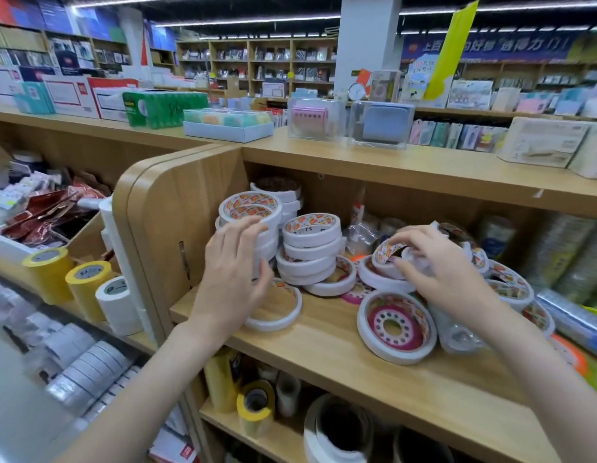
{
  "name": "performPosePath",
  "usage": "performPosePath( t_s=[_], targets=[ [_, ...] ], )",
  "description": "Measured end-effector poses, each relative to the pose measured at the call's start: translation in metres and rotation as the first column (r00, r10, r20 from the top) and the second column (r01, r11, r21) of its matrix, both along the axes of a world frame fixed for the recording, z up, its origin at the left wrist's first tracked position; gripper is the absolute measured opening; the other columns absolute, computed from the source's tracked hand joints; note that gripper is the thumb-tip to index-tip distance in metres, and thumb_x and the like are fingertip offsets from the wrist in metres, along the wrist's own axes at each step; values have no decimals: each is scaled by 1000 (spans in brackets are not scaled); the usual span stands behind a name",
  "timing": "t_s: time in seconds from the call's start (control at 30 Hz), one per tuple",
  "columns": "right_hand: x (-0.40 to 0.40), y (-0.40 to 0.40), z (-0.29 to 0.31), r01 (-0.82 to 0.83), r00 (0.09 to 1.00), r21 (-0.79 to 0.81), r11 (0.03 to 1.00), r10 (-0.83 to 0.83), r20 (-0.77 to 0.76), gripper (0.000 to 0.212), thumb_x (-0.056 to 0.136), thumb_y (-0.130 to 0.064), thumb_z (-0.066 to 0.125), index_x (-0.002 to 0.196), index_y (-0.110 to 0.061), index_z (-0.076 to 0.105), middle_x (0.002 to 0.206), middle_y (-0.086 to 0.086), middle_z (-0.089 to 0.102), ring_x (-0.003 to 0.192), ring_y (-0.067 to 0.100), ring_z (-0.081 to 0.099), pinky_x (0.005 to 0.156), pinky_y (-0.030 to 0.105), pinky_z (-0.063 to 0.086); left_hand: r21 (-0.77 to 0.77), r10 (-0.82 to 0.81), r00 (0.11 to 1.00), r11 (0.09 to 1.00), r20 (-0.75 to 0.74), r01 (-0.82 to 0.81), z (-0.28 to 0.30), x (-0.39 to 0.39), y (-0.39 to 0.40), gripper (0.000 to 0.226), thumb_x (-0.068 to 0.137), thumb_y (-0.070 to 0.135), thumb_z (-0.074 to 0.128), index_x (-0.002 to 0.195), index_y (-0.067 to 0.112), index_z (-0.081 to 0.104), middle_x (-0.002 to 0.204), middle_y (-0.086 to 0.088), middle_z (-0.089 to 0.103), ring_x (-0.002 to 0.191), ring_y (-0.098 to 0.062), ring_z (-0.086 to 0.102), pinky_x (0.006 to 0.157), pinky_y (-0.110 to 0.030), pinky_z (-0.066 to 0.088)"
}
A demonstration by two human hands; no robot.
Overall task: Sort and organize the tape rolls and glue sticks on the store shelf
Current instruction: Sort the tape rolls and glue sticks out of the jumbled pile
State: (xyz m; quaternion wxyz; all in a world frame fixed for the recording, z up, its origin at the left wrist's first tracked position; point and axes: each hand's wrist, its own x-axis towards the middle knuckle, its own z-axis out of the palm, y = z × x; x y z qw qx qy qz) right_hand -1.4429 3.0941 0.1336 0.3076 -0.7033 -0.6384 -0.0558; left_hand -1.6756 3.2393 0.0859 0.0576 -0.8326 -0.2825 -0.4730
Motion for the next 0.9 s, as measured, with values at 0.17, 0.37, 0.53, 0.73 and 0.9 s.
performPosePath(
  t_s=[0.17,0.37,0.53,0.73,0.9],
  targets=[
    [27,-22,6,66,946,-110,992,-27,323,35,86,-11,61,121,-14,57,128,4,54,120,29,41,98,40,34,13,-88,990,996,-108,90,-17,25,-23,42,81,23,47,122,15,47,129,-9,50,120,-26,42,103,-37,29],
    [34,1,3,320,834,-320,892,-105,541,40,91,-31,52,130,-26,44,144,-3,29,138,30,7,104,48,27,73,31,942,997,-333,-6,-16,65,-25,47,81,52,49,121,26,48,143,-10,33,134,-37,25,108,-57,17],
    [43,-12,-1,335,886,-188,923,-241,396,33,86,-25,61,118,-20,56,142,7,26,127,36,22,94,46,36,83,69,906,996,-418,-38,-25,64,-12,78,60,35,82,125,29,40,148,-8,26,132,-40,24,100,-61,31],
    [58,-23,-3,141,956,-134,981,-100,275,33,78,-21,72,109,-12,65,131,12,39,110,28,50,86,25,33,73,28,901,997,-433,4,-23,59,-8,78,63,35,81,129,32,39,149,-7,24,133,-38,23,99,-58,34],
    [65,-29,0,29,999,87,996,-31,21,23,66,-7,80,87,-14,71,110,6,48,100,22,52,80,25,39,14,-106,911,992,-399,121,-17,47,-7,54,81,32,65,130,22,46,150,-11,29,138,-35,24,104,-50,33]
  ],
)
